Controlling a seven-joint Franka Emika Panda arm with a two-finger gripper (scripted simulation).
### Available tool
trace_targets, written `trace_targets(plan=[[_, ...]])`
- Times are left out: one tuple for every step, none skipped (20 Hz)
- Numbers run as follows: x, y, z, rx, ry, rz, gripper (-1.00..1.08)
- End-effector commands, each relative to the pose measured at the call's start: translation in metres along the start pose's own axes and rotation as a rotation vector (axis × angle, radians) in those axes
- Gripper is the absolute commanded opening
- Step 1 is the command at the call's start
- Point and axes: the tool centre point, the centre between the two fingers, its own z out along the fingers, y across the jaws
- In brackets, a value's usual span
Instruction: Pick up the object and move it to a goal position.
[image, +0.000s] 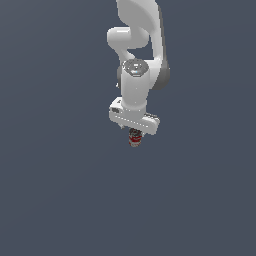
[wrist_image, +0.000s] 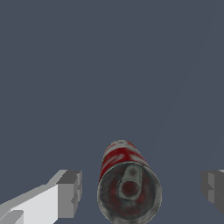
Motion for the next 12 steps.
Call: trace_targets(plan=[[-0.009, -0.001, 0.005, 0.001, -0.003, 0.061, 1.0], [-0.012, -0.001, 0.007, 0.001, -0.004, 0.083, 1.0], [-0.015, -0.001, 0.009, 0.001, -0.005, 0.104, 1.0], [-0.017, -0.002, 0.01, 0.001, -0.006, 0.124, 1.0], [-0.02, -0.002, 0.012, 0.001, -0.006, 0.142, 1.0], [-0.023, -0.002, 0.013, 0.001, -0.007, 0.159, 1.0], [-0.025, -0.002, 0.014, 0.001, -0.008, 0.175, 1.0], [-0.027, -0.002, 0.015, 0.001, -0.008, 0.189, 1.0], [-0.029, -0.002, 0.016, 0.001, -0.009, 0.203, 1.0], [-0.03, -0.002, 0.017, 0.001, -0.01, 0.215, 1.0], [-0.032, -0.002, 0.018, 0.001, -0.01, 0.226, 1.0], [-0.033, -0.002, 0.019, 0.001, -0.01, 0.235, 1.0]])
